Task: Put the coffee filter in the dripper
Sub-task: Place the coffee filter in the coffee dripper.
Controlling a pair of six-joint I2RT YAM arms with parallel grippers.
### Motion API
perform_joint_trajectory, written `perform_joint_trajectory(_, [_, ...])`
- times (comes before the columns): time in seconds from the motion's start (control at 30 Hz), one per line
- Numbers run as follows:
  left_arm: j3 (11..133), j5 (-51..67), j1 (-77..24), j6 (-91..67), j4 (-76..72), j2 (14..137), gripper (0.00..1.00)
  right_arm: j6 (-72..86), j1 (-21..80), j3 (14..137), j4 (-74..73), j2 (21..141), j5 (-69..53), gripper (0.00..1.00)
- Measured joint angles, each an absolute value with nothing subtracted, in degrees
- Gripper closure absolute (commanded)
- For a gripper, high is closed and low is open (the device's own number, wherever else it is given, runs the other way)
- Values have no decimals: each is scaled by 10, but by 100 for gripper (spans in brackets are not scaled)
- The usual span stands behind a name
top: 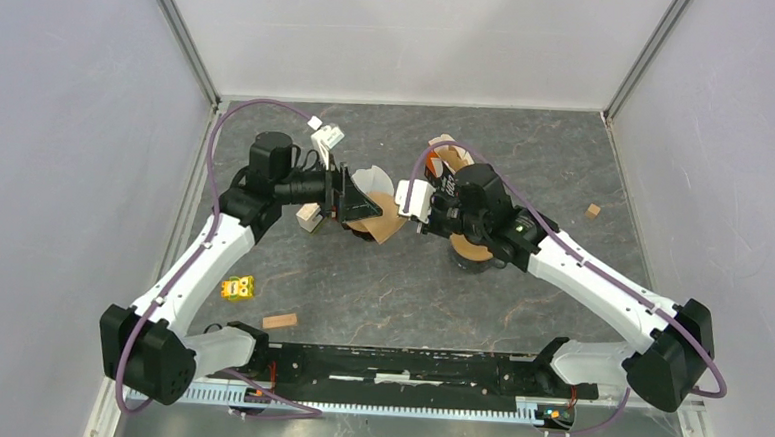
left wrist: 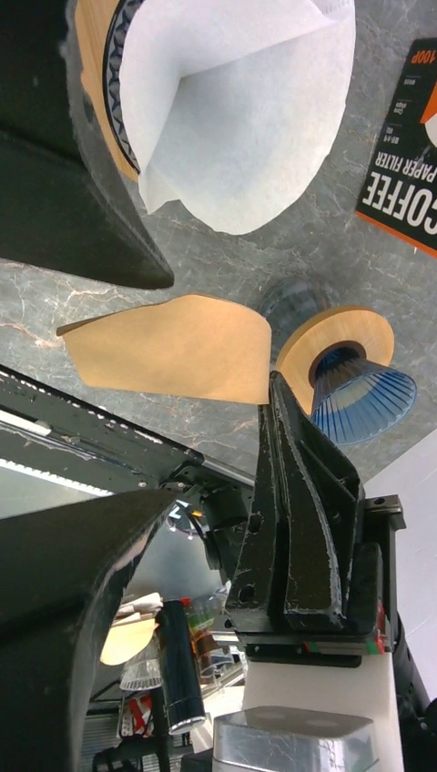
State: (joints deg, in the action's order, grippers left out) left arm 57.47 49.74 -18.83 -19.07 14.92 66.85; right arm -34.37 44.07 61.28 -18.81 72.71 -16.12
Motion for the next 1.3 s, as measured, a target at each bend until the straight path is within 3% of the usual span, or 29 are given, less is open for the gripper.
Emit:
perform_joint_trajectory(0.17, [575,497,-204,-192,141,672,51,-339,441,617,-189,723,-159,100])
perform_joint_trajectory(0.3, [576,497,-217,-193,127,690,82,-334,441,618,-190,722,-156,100])
perform_joint_trajectory(0.37, [578,497,-221,-192,125,700,97,-332,441,618,-190,722,-153,95])
perform_joint_trajectory(0.4, [579,496,-223,-187,125,704,98,-331,441,618,-190,721,-152,90])
perform_joint_trajectory(0.57, [616,496,-229,-103,185,710,98,-329,432,618,-199,704,-159,41])
perform_joint_trajectory(0.7, [671,481,-248,34,283,710,98,-345,423,618,-223,677,-179,25])
perform_joint_trajectory(0.87, [717,413,-320,212,409,707,98,-375,415,618,-265,644,-215,28])
perform_joint_trajectory(1.1, [719,370,-385,346,509,693,98,-415,411,619,-325,634,-315,55])
perform_joint_trajectory(1.3, [719,386,-390,424,545,667,98,-441,406,619,-374,649,-427,64])
